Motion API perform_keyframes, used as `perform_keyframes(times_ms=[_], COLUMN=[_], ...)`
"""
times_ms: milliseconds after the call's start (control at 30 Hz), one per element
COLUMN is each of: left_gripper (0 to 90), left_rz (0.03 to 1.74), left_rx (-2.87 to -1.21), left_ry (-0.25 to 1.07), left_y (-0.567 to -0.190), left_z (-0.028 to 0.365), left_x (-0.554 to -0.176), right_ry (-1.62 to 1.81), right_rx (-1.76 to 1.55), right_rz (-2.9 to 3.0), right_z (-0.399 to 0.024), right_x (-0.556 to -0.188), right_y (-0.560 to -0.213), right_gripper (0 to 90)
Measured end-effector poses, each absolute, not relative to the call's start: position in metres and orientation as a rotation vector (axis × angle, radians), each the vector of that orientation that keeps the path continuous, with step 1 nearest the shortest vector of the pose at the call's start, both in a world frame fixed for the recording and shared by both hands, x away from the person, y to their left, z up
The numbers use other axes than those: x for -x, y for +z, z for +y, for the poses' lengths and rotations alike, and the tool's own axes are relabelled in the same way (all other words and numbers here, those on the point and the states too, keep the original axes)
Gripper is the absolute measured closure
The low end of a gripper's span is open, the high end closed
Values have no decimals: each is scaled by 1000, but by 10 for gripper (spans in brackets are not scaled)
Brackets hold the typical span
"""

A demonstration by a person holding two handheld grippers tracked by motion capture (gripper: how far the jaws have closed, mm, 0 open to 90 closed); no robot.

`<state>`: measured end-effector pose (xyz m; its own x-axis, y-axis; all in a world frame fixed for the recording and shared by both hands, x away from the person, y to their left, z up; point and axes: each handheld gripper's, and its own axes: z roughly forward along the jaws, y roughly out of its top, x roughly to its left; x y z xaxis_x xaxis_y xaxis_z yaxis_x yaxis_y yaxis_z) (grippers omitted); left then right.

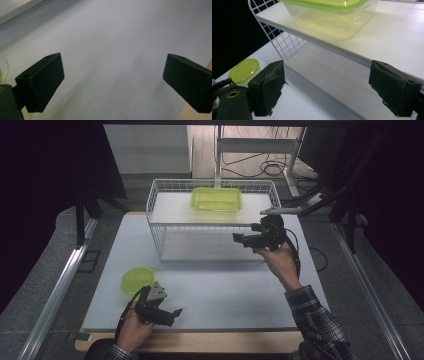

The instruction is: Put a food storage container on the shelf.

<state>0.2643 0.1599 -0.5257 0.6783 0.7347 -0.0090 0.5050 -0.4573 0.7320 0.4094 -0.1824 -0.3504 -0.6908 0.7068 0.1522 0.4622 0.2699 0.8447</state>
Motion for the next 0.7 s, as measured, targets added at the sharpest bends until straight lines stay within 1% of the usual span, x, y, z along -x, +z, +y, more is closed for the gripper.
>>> perform_keyframes(times_ms=[367,600,700], left_gripper=[36,36,36], left_rz=[955,955,958], left_rx=[-2157,-2158,-2156], left_ry=[380,383,390], left_y=[-526,-526,-526], left_z=[160,160,160], left_x=[-265,-265,-265], right_ry=[1328,1256,1247], right_rx=[-1026,-976,-977], right_rz=[2334,2337,2341], right_z=[-186,-188,-190], right_x=[-393,-380,-376], right_y=[-373,-392,-396], right_gripper=[74,8,5])
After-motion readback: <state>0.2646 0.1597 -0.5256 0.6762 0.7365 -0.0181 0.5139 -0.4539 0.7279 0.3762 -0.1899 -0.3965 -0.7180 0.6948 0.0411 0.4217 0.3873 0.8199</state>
